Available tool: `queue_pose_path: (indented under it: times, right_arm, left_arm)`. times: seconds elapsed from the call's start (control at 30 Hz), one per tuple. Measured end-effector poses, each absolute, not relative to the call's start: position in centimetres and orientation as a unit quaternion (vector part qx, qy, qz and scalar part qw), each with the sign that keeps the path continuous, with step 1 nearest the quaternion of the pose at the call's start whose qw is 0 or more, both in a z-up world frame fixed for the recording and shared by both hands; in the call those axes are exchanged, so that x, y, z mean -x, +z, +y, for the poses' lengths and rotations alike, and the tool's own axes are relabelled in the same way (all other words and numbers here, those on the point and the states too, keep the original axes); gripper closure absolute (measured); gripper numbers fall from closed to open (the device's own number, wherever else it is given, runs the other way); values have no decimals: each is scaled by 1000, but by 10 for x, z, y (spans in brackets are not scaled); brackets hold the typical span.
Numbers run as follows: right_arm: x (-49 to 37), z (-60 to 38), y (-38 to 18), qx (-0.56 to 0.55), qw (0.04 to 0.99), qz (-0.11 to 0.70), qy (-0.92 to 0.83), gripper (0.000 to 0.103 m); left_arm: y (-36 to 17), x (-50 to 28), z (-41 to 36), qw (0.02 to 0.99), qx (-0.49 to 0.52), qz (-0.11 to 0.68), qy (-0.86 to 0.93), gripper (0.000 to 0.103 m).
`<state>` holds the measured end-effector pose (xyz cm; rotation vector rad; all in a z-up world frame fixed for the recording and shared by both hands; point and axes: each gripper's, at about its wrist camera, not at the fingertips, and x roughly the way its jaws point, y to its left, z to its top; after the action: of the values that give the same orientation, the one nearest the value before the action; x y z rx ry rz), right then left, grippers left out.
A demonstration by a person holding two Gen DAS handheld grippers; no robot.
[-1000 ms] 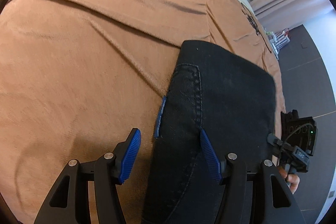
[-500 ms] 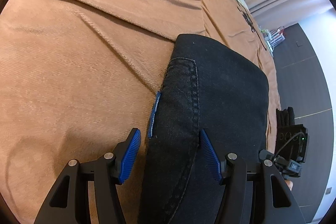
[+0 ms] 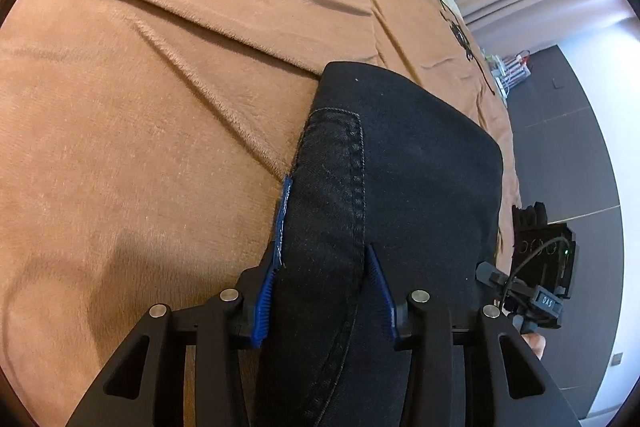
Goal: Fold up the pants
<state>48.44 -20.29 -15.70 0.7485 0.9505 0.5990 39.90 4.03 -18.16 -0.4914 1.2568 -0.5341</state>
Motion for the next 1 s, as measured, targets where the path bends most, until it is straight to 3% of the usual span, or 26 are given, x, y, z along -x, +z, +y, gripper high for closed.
queue_pose_path:
  times: [0.23,0.33,0.43,1.0]
  right_arm:
    - [-492,-203,-158,-356,775,445,272,54]
    - [-491,-200,-151,-340,786,440,269,64]
    - [-485,-200,-140,-333,796,427,270,74]
    - [-440,-173,-73,-300,830,355,307,80]
  left_arm:
    - [-184,-401,39,740,230,584,-241,58]
    - [-178,-397,39,749,229,573,-243,70]
    - [-169,-392,42,752,236,564,-246,74]
    - [-85,-342,54,797,228,497,-256,76]
